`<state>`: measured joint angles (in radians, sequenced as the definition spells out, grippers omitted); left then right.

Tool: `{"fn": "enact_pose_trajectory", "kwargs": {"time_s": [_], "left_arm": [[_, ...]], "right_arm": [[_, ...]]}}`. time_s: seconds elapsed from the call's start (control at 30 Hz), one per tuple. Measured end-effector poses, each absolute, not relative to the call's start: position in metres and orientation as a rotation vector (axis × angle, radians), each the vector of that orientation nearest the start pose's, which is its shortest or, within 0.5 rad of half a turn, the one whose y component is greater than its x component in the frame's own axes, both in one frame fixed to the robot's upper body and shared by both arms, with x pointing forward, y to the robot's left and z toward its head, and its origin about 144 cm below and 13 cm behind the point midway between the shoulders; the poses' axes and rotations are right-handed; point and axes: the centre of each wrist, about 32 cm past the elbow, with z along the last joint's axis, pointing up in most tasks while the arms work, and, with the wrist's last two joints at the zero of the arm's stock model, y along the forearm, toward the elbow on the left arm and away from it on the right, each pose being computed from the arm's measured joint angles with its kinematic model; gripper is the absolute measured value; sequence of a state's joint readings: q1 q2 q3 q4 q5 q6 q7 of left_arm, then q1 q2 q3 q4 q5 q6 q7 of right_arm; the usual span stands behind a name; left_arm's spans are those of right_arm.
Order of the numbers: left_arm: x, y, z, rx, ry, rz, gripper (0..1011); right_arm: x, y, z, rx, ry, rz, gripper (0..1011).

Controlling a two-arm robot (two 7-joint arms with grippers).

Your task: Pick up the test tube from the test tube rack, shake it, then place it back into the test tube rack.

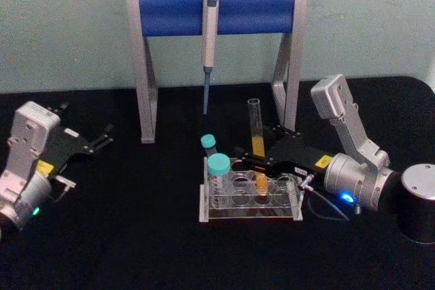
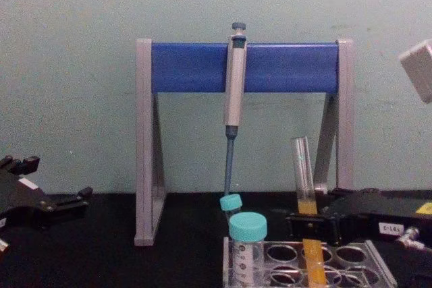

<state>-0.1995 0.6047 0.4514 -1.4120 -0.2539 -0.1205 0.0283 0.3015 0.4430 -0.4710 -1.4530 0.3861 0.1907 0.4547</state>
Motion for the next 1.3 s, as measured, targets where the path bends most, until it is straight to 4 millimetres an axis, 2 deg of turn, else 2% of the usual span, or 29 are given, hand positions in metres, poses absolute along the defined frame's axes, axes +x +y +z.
{"fn": "enact_pose_trajectory", "kwargs": {"time_s": [0.03, 0.17, 0.37, 0.63, 1.3], "left_arm": [[0.4886, 0.3097, 1.1398, 0.305, -0.285, 1.248, 1001], [0.4886, 0.3097, 1.1398, 0.304, -0.285, 1.248, 1001], [0.4886, 0.3097, 1.1398, 0.305, -0.285, 1.248, 1002], [0.4886, 0.3097, 1.1398, 0.304, -0.285, 1.248, 1002], [0.4886, 0.3097, 1.1398, 0.304, -0.285, 1.248, 1001]], "right_arm": [[0.5167, -0.2385, 1.1748, -0.251, 0.067, -0.759, 836], [0.5167, -0.2385, 1.1748, -0.251, 0.067, -0.759, 687], [0.5166, -0.2385, 1.1748, -0.25, 0.067, -0.759, 528], [0.5166, -0.2385, 1.1748, -0.249, 0.067, -0.758, 242], [0.5167, -0.2385, 1.1748, -0.249, 0.067, -0.758, 229]]}}
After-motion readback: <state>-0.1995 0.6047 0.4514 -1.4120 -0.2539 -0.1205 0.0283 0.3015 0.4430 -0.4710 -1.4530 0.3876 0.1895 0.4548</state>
